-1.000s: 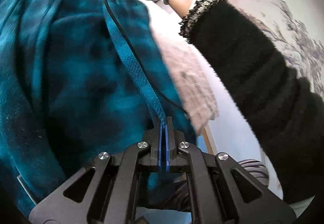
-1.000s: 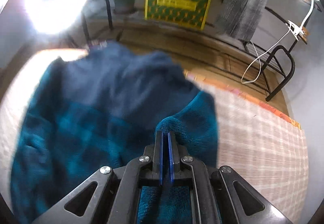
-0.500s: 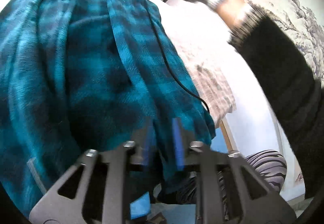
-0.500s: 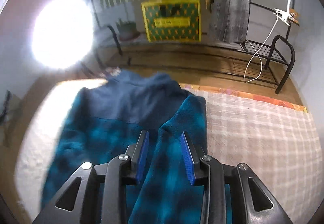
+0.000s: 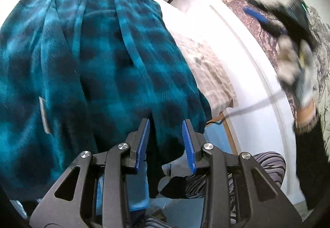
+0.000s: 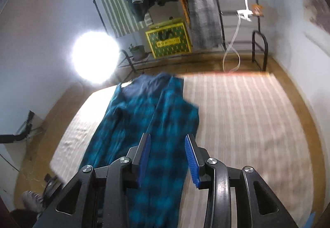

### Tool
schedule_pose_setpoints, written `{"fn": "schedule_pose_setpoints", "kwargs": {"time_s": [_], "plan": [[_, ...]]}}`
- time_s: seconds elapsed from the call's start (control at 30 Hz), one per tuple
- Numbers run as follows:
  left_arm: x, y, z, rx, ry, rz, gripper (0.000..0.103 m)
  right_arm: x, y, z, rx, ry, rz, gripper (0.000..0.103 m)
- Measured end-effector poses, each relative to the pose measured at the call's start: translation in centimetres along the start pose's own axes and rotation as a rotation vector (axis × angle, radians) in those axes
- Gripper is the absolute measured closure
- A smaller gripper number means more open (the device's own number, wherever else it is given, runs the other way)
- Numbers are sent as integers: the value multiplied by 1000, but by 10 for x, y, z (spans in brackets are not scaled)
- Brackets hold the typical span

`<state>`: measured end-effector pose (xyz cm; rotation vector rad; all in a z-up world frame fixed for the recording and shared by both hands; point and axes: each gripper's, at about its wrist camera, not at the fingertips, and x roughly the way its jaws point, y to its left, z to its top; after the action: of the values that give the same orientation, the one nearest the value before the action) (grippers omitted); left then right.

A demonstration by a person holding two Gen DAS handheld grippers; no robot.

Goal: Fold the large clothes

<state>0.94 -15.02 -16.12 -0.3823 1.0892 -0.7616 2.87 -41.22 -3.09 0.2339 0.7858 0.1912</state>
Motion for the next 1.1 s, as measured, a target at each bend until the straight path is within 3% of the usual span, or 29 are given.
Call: {"fn": "schedule_pose_setpoints", "kwargs": {"time_s": [0.13, 0.27, 0.3, 0.37, 0.47, 0.53, 0.57, 0.6, 0.8, 0.87, 0.97, 1.07, 1.1], "plan": [[16, 3, -6, -79, 32, -54, 71, -11, -8, -76, 68, 81, 64, 64], [30, -6, -10, -46, 45, -32, 72, 31, -11, -135, 103, 252, 87, 68], [31, -7, -11, -44, 46, -32, 75, 45, -10, -145, 114, 289, 92, 70], [32, -8, -10, -40, 50, -27, 93, 64, -11, -157, 136, 339, 126, 72], [30, -9, -9, -43, 46, -35, 97, 85, -5, -164, 125, 381, 130, 75], [28, -9, -10, -38, 41, -30, 98, 97, -4, -168, 114, 404, 101, 87], [26, -10, -10, -37, 38, -32, 98, 100, -7, -170, 123, 413, 102, 101], [26, -10, -10, -40, 38, -38, 98, 101, -8, -171, 130, 415, 105, 103], [18, -15, -12, -122, 37, -137, 99, 59, -1, -155, 81, 288, 82, 103], [23, -21, -13, -66, 40, -69, 99, 52, -6, -154, 67, 269, 40, 103], [27, -27, -19, -16, 54, 15, 99, 71, -18, -165, 116, 343, 69, 102], [14, -46, -27, 77, 20, 75, 99, 82, -18, -165, 97, 390, 53, 95], [10, -55, -31, 116, 0, 87, 99, 73, -20, -163, 110, 368, 83, 87]]}}
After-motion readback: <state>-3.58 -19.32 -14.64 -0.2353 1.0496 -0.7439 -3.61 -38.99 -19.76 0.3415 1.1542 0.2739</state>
